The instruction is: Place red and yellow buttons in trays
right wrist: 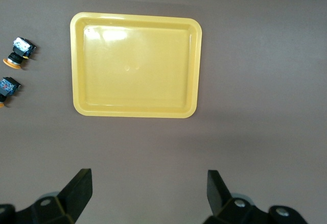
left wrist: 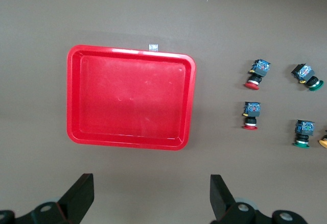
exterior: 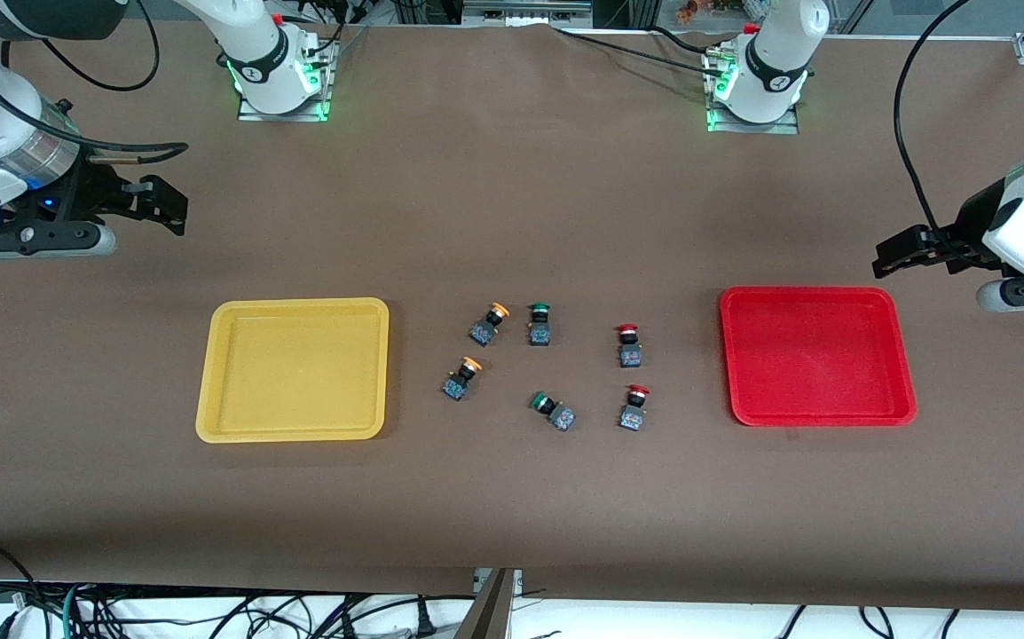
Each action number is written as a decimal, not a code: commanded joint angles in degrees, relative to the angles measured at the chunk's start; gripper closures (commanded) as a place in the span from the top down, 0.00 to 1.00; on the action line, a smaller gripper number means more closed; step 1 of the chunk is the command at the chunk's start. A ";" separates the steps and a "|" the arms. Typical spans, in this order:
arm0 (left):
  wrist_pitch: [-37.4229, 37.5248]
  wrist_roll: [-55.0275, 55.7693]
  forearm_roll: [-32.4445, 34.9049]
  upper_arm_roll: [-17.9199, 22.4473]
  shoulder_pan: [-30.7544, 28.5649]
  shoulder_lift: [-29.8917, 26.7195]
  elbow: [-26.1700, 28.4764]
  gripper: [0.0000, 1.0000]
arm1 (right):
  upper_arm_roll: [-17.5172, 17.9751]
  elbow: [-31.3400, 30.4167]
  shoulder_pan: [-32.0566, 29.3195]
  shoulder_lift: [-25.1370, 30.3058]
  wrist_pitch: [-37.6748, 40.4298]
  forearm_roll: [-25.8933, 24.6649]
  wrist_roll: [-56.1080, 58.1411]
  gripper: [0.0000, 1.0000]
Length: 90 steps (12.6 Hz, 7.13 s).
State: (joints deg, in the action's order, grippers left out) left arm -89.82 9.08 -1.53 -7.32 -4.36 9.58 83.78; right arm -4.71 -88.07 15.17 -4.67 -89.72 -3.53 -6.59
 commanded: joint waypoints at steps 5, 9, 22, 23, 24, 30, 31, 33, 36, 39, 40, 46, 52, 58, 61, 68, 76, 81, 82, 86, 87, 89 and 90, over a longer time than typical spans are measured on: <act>1.32 0.77 0.48 -0.24 0.67 0.97 -2.13 1.00 | -0.03 0.27 0.13 0.63 0.16 -0.52 -0.53 0.99; 1.32 0.85 0.30 -0.85 0.84 1.58 -1.96 1.00 | -0.03 0.18 0.13 0.63 0.16 -0.52 -0.53 0.99; -12.03 14.65 -0.40 -2.00 14.19 14.67 -1.25 1.00 | -0.03 0.27 0.13 0.63 -0.01 -0.43 -0.53 0.99; -13.61 15.09 -0.40 -2.00 15.51 15.64 -1.17 1.00 | -0.03 0.27 0.13 0.63 -0.01 -0.43 -0.53 0.99; -14.93 16.14 -0.40 -2.00 16.65 16.69 -1.08 1.00 | -0.12 0.27 0.13 0.63 -0.01 -0.43 -0.53 0.99; -23.11 18.17 0.30 -1.91 20.97 22.58 -0.90 1.00 | -0.12 0.27 0.13 0.63 -0.10 -0.43 -0.53 0.99; -23.90 18.00 0.39 -1.91 21.06 23.55 -0.82 1.00 | -0.12 0.27 0.13 0.63 0.07 -0.43 -0.53 0.99; -26.00 17.38 0.30 -2.00 22.11 26.27 -0.82 1.00 | -0.03 0.27 0.13 0.63 -0.10 -0.43 -0.53 0.99; -31.45 18.08 0.39 -1.91 24.04 29.53 0.67 1.00 | -0.03 0.27 0.13 0.63 -0.10 -0.43 -0.61 0.99; -33.31 17.73 2.22 -1.73 24.05 30.58 3.31 1.00 | -0.03 0.27 0.13 0.63 -0.01 -0.43 -0.61 0.99; -35.66 17.73 11.54 -1.82 24.04 33.81 4.71 1.00 | 0.14 0.35 0.21 -0.59 -2.54 -0.43 -0.44 0.99; -36.99 18.08 14.19 -1.82 23.25 34.19 5.51 1.00 | 0.32 0.44 2.94 -6.02 -5.20 0.63 0.78 0.99; -37.53 18.08 13.75 -1.91 23.17 34.37 5.60 0.69 | 1.19 0.35 8.29 -17.99 -9.74 0.71 0.36 0.99; -36.31 17.29 13.40 -2.17 21.51 33.14 5.43 0.00 | 1.46 12.31 14.98 -36.00 -25.45 10.33 -21.25 0.99; -30.34 9.77 11.57 -6.81 13.45 29.29 4.37 0.00 | 1.46 12.31 15.59 -41.97 -38.73 17.59 -24.68 0.99; -28.92 -13.82 9.53 -8.50 -3.72 27.78 5.68 0.00 | 1.55 12.13 18.67 -48.93 -52.38 17.68 -33.56 0.99; -29.18 -22.17 10.32 -7.97 -15.76 28.30 8.76 0.01 | 1.20 11.43 18.85 -48.15 -50.39 16.97 -32.08 0.16; -29.62 -24.63 12.61 -8.06 -20.16 28.83 9.82 0.18 | -3.53 11.52 18.41 -39.21 -34.86 16.62 -25.44 0.10; -29.71 -24.63 12.61 -8.06 -20.16 29.09 9.82 0.49 | -5.81 11.43 18.15 -37.62 -30.47 16.71 -20.88 0.10; -29.01 -23.49 11.82 -9.81 -19.20 28.57 8.42 1.00 | -14.34 5.31 17.97 -32.26 -23.66 17.06 -4.08 0.21; -29.01 -22.79 11.81 -11.91 -18.50 28.13 7.11 1.00 | -15.32 2.49 17.97 -30.59 -23.66 17.15 -2.22 0.24; -29.27 -18.33 11.81 -14.47 -15.53 28.39 5.52 1.00 | -15.85 -1.56 17.97 -27.95 -23.57 17.15 -1.93 0.48; -29.88 -15.43 11.64 -14.48 -12.72 28.83 5.43 1.00 | -16.29 -2.10 17.97 -27.32 -22.87 17.15 -2.63 0.99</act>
State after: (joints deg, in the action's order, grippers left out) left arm -119.52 -10.71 9.98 -21.77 -21.39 38.52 89.90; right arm -20.63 -85.30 32.17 -36.22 -113.03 13.17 -9.63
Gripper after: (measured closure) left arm 0.000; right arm 0.520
